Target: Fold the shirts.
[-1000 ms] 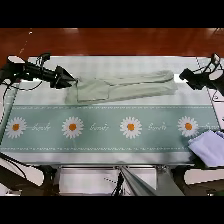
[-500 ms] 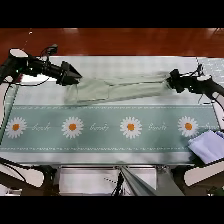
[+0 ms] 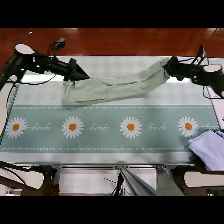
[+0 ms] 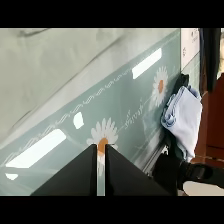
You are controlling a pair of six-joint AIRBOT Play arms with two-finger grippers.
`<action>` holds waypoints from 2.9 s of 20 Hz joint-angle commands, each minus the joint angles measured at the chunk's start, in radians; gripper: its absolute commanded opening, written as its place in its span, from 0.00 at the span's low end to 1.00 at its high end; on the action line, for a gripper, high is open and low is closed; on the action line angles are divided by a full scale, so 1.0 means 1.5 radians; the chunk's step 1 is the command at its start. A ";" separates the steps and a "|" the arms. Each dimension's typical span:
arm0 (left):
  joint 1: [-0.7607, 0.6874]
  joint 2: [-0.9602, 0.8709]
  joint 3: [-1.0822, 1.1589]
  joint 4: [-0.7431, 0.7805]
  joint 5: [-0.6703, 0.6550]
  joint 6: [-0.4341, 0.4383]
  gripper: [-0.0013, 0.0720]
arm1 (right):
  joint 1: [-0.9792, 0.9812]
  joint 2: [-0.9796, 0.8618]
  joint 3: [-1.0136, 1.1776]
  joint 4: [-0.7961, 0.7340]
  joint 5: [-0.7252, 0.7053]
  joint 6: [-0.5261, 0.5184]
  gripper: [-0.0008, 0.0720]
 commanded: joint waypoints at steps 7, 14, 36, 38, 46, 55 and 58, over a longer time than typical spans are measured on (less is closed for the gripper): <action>-0.237 -0.027 0.000 -0.002 0.222 -0.014 0.04 | 0.002 0.347 0.001 -0.166 0.180 0.102 0.06; -0.422 -0.086 0.000 -0.093 0.353 -0.026 0.04 | 0.002 0.487 0.001 -0.247 0.316 0.224 0.06; 0.109 0.321 0.000 -0.019 0.252 -0.024 0.04 | 0.344 0.240 0.001 -0.450 0.170 0.175 0.06; 0.181 0.377 0.000 0.006 0.196 -0.024 0.04 | 0.401 0.156 0.001 -0.448 0.106 0.209 0.06; 0.244 0.477 -0.009 0.029 0.062 -0.023 0.04 | 0.486 -0.034 0.001 -0.215 -0.163 0.279 0.67; 0.243 0.470 -0.068 0.031 0.062 -0.023 0.05 | 0.237 0.208 0.001 -0.696 0.321 0.281 0.67; 0.243 0.470 -0.068 0.031 0.062 -0.023 0.32 | 0.076 0.231 -0.037 -0.761 0.475 0.250 0.67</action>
